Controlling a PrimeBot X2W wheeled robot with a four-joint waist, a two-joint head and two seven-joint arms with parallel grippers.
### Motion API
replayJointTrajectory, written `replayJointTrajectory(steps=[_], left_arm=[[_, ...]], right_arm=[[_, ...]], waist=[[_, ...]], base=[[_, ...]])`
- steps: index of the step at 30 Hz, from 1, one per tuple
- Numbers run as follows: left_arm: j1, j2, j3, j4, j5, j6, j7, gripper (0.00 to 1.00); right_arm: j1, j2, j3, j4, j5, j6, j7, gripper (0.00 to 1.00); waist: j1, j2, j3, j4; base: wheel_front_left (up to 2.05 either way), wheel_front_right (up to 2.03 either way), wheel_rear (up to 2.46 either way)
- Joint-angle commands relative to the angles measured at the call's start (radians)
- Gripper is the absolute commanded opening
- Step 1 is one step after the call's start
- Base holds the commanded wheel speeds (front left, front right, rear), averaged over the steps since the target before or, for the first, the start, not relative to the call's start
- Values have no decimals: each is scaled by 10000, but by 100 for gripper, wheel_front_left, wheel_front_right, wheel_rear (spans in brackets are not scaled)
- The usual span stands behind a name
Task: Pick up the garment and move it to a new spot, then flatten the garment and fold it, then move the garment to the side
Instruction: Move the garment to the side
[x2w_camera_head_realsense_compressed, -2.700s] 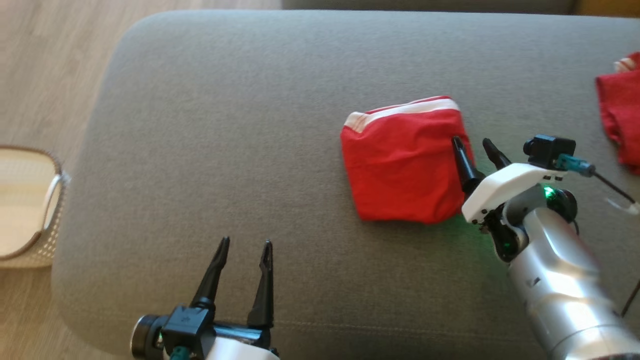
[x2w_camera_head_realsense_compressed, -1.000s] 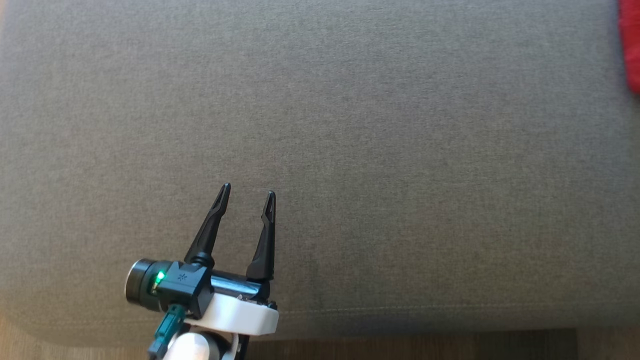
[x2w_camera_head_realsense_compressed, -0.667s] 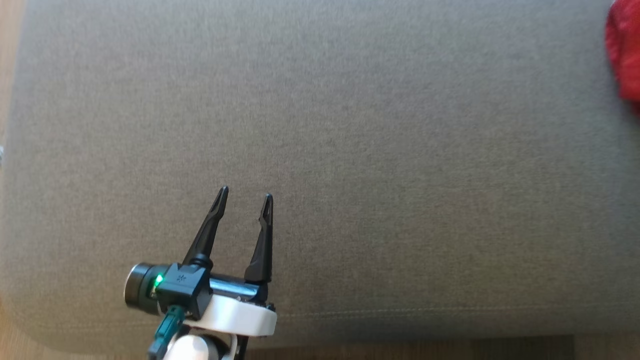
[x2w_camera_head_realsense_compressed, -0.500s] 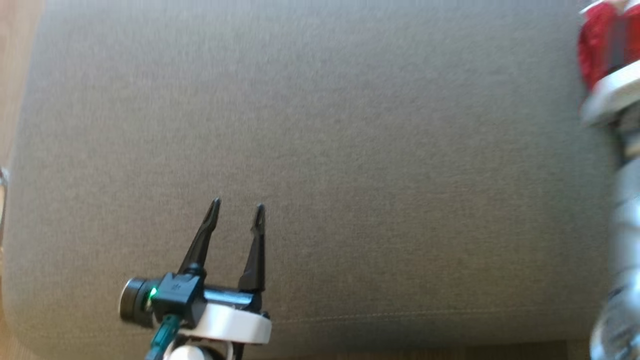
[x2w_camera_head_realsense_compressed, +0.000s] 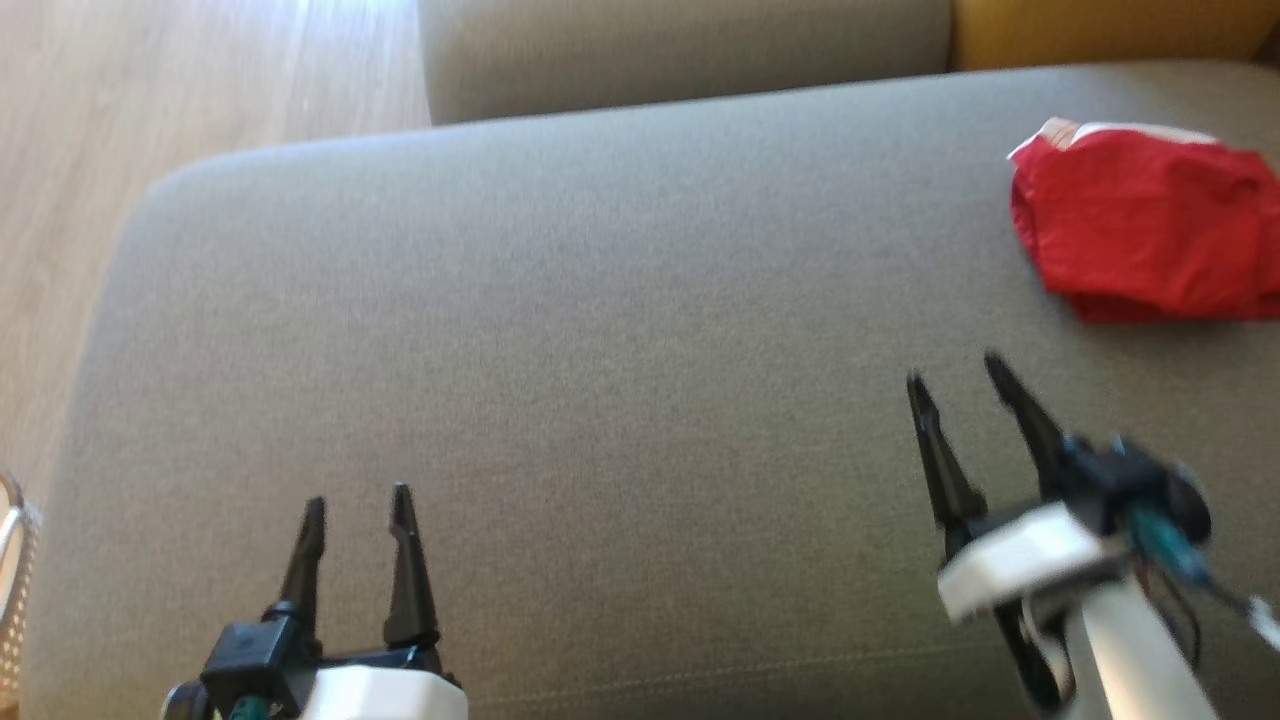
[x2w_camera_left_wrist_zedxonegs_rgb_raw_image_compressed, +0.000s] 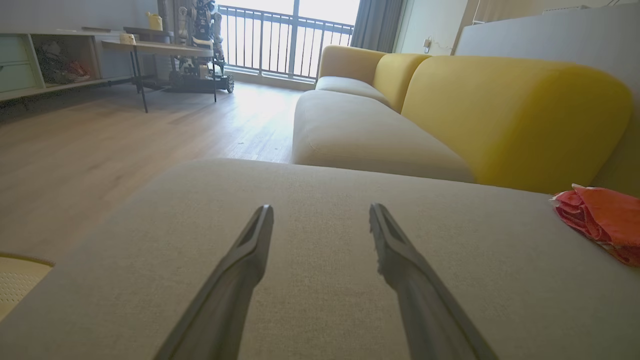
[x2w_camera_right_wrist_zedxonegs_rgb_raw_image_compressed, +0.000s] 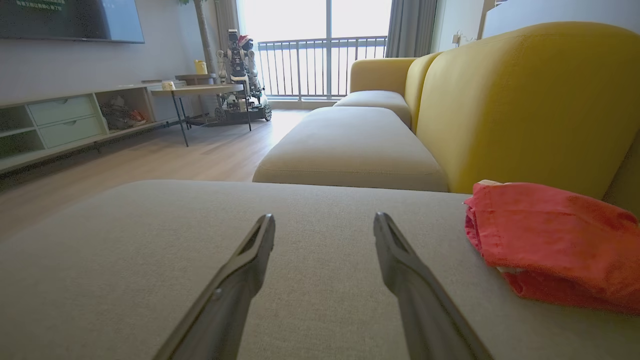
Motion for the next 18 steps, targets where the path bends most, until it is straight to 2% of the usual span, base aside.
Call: replayJointTrajectory(steps=[1,8,18], left_arm=[[-251,-45,401,-400,187,24,-51,100],[96,-45,544,-718,1461,52,-51,100],[502,-45,663,-867,1588,-137,-51,100]], right_arm=[[-57,80,217,-588,234,-4,-95,100],[2019,87,130,-2275,570,-4,-95,100],[2769,88,-54,-2715,527,-4,-95,100]], waist=[[0,-1,-175,-48],[0,-1,-524,-8],[0,-1,-838,31]], base=[[0,0,0],[0,0,0],[0,0,0]])
